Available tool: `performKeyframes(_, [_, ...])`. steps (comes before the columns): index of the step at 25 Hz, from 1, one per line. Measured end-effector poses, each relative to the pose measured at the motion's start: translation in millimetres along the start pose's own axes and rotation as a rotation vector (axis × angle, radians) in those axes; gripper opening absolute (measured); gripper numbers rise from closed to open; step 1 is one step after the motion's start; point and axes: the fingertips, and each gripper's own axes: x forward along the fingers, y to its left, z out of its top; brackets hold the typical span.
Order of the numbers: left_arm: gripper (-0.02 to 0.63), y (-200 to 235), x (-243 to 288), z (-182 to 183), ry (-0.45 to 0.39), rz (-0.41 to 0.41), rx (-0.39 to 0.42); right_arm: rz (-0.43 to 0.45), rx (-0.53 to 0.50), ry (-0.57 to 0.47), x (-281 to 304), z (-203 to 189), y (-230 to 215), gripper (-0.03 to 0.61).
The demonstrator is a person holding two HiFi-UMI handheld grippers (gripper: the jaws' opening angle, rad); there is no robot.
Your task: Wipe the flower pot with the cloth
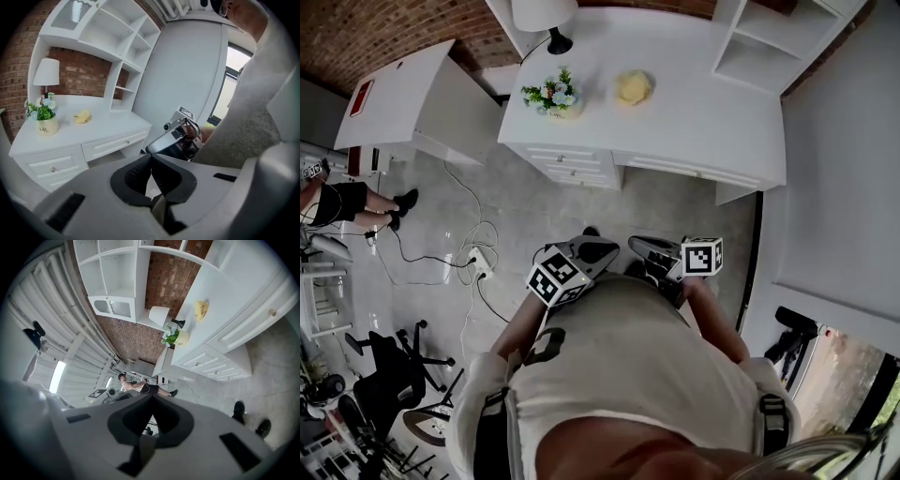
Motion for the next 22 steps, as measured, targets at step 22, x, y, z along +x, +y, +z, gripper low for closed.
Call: performKeyframes(22, [0.02, 194, -77, 40, -0.223, -0.008, -0.168, -0.235, -0.146, 0.174, 155, 100, -18, 0.011])
